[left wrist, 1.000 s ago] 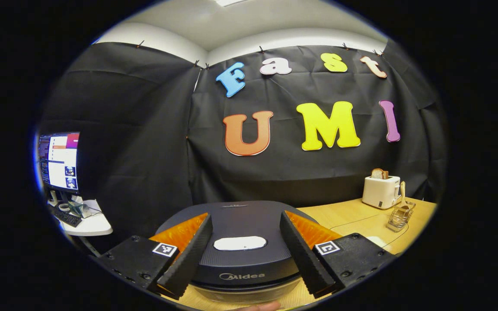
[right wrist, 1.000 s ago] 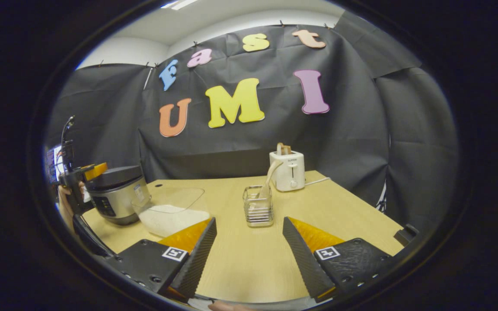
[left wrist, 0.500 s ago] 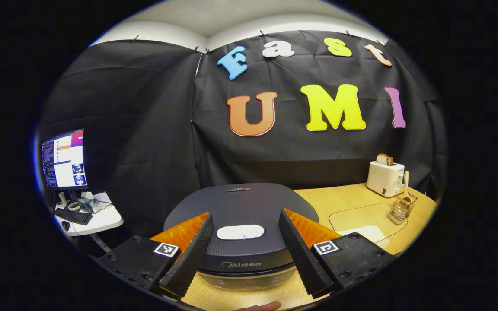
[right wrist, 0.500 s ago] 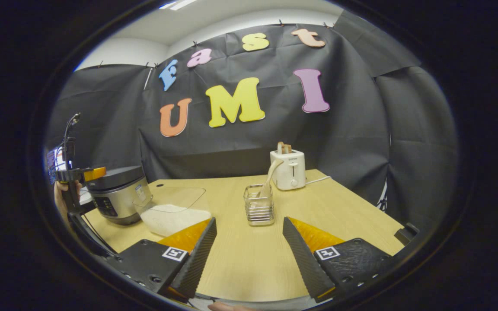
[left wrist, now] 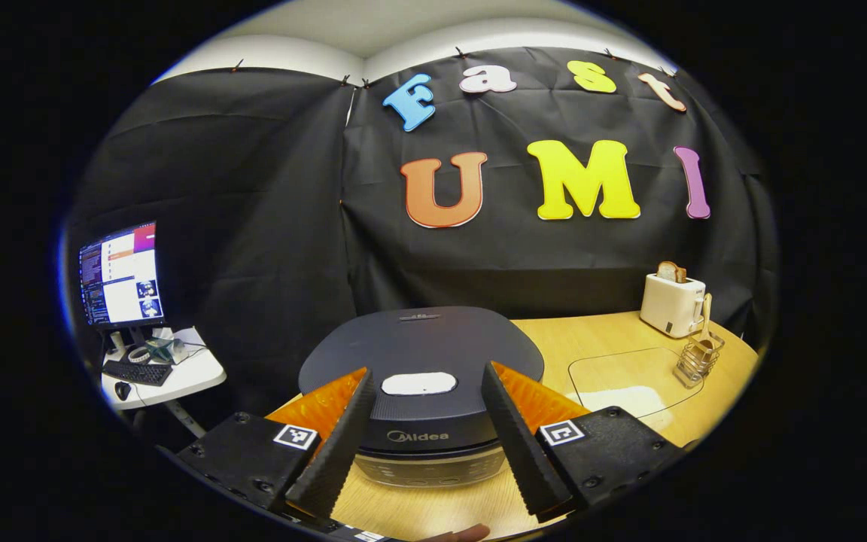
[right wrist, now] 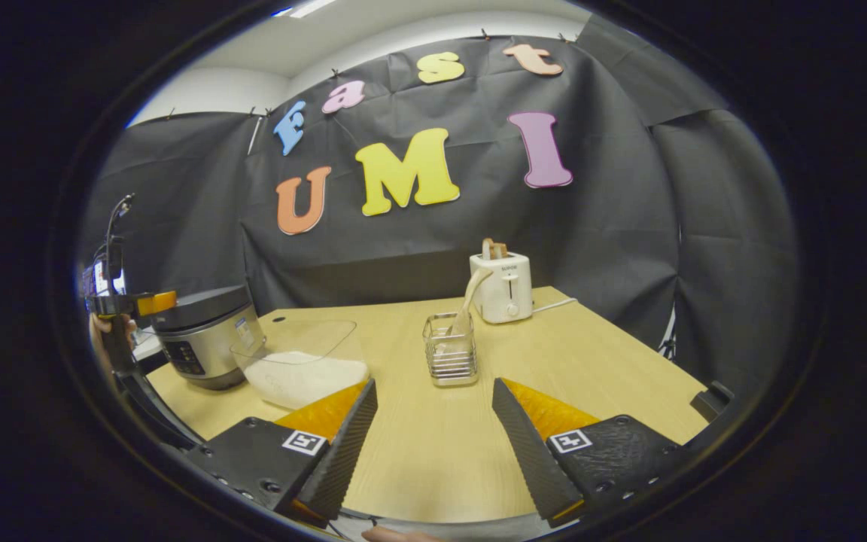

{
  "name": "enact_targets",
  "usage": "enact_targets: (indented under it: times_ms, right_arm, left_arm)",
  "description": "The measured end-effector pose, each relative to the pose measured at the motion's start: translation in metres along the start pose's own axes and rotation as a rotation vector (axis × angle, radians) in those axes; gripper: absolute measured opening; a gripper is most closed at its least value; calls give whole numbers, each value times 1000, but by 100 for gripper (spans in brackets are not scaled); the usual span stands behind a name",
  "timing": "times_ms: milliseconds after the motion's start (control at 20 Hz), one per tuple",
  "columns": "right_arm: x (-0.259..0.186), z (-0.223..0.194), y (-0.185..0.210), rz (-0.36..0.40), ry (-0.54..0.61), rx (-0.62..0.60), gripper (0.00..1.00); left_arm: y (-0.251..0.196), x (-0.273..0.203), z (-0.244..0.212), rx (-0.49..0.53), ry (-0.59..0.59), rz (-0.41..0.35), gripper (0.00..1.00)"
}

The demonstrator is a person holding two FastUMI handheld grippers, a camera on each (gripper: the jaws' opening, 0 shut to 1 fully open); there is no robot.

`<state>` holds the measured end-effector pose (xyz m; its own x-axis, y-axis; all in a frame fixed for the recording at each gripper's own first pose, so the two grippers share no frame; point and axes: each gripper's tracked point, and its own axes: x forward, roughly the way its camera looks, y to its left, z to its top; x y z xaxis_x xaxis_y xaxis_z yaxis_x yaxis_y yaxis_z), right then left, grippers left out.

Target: Close the left gripper, press the button to open the rice cooker; take a wooden spoon from the chopstick holder with the right hand, scoop a spoonful of rice and pour it into the rice cooker, then put the wooden spoon back into the chopstick holder.

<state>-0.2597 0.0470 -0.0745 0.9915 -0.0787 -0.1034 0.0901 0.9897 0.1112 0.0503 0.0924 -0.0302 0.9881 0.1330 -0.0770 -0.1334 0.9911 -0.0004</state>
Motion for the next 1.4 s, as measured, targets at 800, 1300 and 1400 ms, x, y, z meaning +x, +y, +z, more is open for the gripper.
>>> enact_targets:
  times_ms: [800, 1300, 1400]
  right_arm:
    - [-9, 22, 15, 24, -31, 10, 89]
    - [-30, 89, 28, -44, -123, -20, 92]
    - [-35, 100, 38, -49, -130, -14, 92]
  left_arm:
    - [-2, -7, -2, -25, 0, 20, 87]
    - [-55, -52, 31, -24, -45, -51, 86]
    - [-76, -64, 37, -4, -64, -82, 86]
